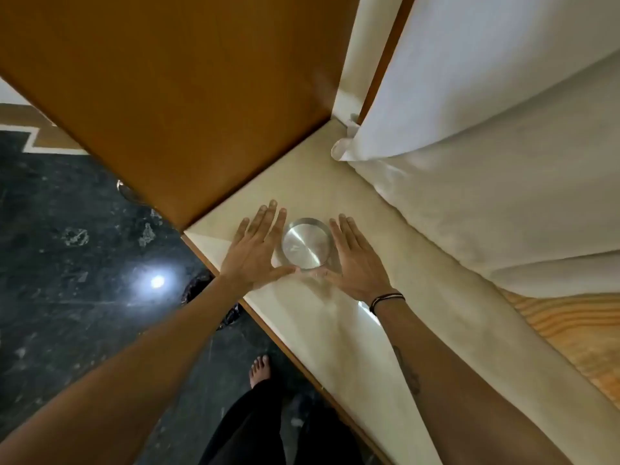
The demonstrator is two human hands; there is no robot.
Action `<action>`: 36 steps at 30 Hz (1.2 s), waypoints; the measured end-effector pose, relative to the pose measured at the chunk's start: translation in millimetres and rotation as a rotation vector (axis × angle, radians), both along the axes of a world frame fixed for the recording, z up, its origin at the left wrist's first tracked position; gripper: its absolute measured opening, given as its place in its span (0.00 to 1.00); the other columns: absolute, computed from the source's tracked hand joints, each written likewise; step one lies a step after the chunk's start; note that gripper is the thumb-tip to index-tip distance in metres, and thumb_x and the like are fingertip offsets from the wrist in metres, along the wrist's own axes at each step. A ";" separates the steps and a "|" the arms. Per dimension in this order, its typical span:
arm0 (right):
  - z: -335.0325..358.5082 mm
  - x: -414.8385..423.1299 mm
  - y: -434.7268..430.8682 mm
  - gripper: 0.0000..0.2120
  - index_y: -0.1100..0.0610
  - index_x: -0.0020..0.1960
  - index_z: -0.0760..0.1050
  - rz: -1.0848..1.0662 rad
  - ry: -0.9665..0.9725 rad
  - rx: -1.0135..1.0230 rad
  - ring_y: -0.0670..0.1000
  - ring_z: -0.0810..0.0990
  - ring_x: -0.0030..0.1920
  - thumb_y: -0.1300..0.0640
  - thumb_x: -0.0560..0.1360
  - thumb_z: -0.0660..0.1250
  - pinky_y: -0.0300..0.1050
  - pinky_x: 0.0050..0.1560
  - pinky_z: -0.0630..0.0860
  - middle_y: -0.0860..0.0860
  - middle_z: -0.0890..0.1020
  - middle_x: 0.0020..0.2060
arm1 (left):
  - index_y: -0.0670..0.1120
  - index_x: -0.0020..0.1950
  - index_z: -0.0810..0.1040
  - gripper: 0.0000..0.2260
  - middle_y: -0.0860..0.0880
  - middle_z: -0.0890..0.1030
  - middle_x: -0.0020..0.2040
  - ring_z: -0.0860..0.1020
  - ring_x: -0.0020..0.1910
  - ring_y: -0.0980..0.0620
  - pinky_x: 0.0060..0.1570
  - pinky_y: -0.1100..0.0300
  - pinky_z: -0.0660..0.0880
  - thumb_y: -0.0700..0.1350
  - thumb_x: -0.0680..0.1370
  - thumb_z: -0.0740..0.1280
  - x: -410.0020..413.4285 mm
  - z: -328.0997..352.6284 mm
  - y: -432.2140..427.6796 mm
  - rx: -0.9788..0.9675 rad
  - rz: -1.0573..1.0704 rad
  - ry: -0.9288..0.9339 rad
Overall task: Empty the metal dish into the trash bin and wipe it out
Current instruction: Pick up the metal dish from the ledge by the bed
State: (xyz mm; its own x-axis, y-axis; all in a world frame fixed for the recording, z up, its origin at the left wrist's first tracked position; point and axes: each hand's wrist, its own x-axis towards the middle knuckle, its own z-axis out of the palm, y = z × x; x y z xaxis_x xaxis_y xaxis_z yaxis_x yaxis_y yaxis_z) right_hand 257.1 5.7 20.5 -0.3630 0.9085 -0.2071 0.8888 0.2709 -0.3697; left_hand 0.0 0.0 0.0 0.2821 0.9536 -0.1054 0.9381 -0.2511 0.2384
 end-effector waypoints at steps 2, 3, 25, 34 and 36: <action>-8.5 -3.0 4.8 0.61 0.57 0.90 0.46 -0.013 0.027 -0.047 0.56 0.48 0.90 0.20 0.73 0.65 0.52 0.87 0.55 0.57 0.51 0.90 | 0.41 0.88 0.46 0.58 0.41 0.46 0.88 0.49 0.86 0.42 0.82 0.40 0.56 0.79 0.72 0.60 -0.2 -11.9 6.7 -0.070 -0.010 -0.033; -9.8 -2.5 5.3 0.62 0.57 0.90 0.47 -0.027 0.032 -0.070 0.55 0.49 0.90 0.23 0.73 0.69 0.52 0.86 0.58 0.56 0.52 0.90 | 0.40 0.88 0.47 0.59 0.41 0.48 0.88 0.50 0.86 0.42 0.82 0.41 0.58 0.78 0.72 0.62 -1.0 -18.1 7.9 -0.081 -0.014 -0.046; -13.9 -17.2 -38.9 0.50 0.56 0.83 0.71 -0.494 0.748 -0.409 0.40 0.80 0.73 0.63 0.65 0.89 0.40 0.75 0.76 0.43 0.82 0.71 | 0.51 0.74 0.79 0.44 0.55 0.85 0.64 0.83 0.64 0.56 0.66 0.59 0.78 0.51 0.59 0.89 -17.7 3.2 -18.5 -0.380 0.243 -0.911; -0.2 -79.8 -120.5 0.48 0.58 0.83 0.70 -0.444 0.986 -0.468 0.43 0.79 0.75 0.68 0.67 0.86 0.40 0.75 0.76 0.49 0.79 0.77 | 0.46 0.75 0.77 0.40 0.55 0.87 0.64 0.85 0.64 0.55 0.64 0.60 0.81 0.31 0.65 0.85 -66.4 22.3 -135.0 -0.372 0.549 -1.165; -1.1 -101.5 -137.1 0.46 0.57 0.82 0.72 -0.437 0.990 -0.478 0.39 0.79 0.74 0.67 0.68 0.86 0.38 0.73 0.77 0.46 0.80 0.75 | 0.44 0.79 0.75 0.43 0.53 0.86 0.67 0.84 0.65 0.55 0.65 0.60 0.80 0.30 0.66 0.84 -86.7 19.2 -157.7 -0.366 0.581 -1.162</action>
